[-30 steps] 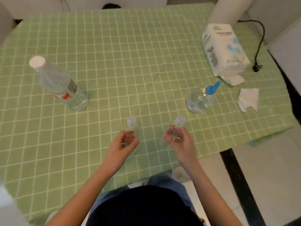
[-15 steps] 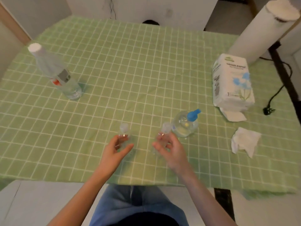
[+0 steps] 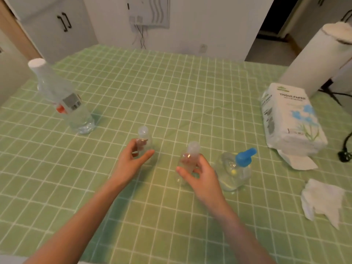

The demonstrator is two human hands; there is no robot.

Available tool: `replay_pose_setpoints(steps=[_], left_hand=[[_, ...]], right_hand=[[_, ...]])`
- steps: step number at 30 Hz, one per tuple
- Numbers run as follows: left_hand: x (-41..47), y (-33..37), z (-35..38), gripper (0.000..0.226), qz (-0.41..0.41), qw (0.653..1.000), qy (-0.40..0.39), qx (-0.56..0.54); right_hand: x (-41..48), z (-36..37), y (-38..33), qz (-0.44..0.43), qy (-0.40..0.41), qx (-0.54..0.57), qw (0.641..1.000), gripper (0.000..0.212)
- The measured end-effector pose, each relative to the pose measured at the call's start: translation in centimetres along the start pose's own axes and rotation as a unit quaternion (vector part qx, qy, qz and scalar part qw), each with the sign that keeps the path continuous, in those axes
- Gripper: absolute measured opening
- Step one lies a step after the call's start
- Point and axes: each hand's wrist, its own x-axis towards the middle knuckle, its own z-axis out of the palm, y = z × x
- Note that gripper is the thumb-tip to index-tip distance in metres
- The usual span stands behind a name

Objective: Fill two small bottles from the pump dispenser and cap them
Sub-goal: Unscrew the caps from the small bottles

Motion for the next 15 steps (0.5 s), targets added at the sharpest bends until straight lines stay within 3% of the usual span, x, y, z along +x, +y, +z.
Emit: replay_pose_setpoints(steps=[8, 15], left_hand=[[1.0, -3.0, -0.4, 0.03, 0.069, 0.997, -0.025, -0.002], [1.2, -4.3, -0.2, 0.046, 0.106, 0.994, -0.017, 0.028]], right_hand=[[3.0, 1.4, 1.1, -0.07, -0.008, -0.032, 0.997, 0.031], [2.9, 2.4, 2.2, -0.125, -0.012, -0.013, 0.992, 0.04]])
